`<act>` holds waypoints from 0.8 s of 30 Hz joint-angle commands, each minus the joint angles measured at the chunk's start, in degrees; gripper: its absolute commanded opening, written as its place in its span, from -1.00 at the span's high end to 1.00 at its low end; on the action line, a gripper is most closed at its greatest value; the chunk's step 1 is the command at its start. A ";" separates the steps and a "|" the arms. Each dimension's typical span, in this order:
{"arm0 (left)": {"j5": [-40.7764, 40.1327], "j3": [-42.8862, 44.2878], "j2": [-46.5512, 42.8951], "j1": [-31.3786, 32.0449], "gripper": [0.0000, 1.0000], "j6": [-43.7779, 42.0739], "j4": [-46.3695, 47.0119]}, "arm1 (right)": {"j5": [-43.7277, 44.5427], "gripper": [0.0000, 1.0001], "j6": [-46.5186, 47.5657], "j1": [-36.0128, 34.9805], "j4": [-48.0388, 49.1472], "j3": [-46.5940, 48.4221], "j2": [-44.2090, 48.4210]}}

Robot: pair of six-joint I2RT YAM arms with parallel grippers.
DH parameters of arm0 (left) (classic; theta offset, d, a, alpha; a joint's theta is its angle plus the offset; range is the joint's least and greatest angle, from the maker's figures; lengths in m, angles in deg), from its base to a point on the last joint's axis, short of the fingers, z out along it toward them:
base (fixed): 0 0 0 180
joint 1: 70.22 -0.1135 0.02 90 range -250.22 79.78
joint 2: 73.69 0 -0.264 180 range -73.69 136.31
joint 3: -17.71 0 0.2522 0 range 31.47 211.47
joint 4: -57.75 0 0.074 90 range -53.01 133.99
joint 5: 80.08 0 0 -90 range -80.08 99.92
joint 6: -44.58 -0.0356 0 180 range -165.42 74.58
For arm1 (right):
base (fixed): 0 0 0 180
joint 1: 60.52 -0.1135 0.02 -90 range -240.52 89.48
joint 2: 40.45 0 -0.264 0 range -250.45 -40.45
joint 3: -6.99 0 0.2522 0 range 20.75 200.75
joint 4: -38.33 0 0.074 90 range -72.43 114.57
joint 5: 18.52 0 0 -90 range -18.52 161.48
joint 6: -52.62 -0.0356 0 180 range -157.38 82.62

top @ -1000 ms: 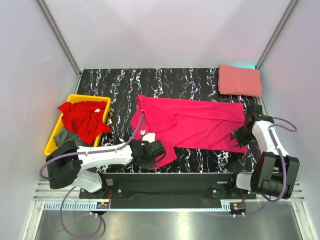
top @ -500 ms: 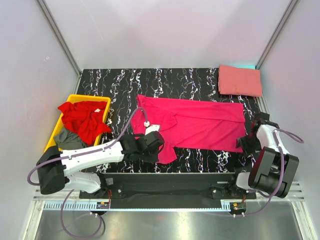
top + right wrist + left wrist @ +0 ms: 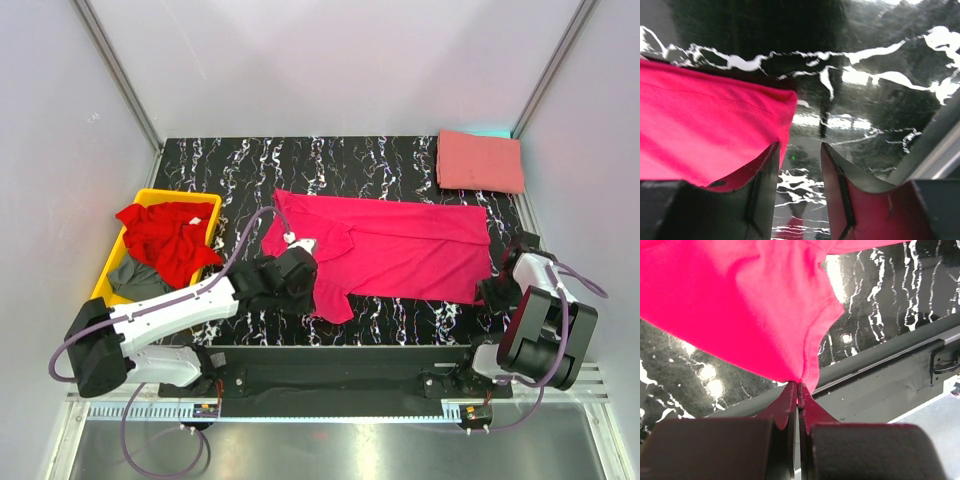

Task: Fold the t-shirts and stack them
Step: Fold the tshirt

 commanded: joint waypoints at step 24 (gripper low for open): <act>-0.14 6.62 -0.24 -11.14 1.00 -7.58 0.82 | -0.22 1.00 6.91 0.27 7.24 2.61 0.63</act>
